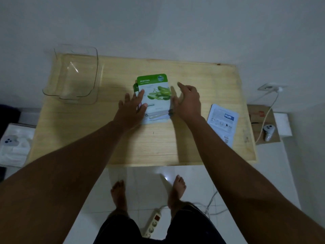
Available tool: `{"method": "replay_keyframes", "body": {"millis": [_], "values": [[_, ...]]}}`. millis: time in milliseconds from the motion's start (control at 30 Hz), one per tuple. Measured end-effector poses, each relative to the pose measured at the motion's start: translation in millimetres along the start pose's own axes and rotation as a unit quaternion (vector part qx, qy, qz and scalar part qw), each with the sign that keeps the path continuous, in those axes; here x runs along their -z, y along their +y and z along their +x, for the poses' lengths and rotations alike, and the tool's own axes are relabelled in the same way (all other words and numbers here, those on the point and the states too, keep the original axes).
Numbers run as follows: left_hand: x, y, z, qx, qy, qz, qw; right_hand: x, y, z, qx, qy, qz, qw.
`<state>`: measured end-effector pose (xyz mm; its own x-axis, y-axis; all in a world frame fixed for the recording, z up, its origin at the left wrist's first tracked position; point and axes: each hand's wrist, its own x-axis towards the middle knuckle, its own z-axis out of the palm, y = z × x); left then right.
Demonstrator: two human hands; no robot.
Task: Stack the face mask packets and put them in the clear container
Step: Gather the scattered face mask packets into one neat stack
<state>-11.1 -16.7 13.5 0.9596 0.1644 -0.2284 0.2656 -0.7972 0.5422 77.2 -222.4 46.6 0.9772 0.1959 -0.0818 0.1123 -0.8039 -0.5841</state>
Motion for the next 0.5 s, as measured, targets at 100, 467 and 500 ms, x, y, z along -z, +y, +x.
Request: {"method": "replay_keyframes", "body": {"millis": [100,467,500], "values": [[2,1,2,0.003,-0.004,0.008,1.0,24,31,-9,-0.11,0.024,-0.093,0.989],[-1,3,3,0.013,-0.002,0.006,1.0,64,91,-40,-0.192,0.045,-0.088,0.976],[0,2,4,0.014,-0.005,0.009,1.0,66,93,-43,-0.228,0.044,-0.096,0.968]]}}
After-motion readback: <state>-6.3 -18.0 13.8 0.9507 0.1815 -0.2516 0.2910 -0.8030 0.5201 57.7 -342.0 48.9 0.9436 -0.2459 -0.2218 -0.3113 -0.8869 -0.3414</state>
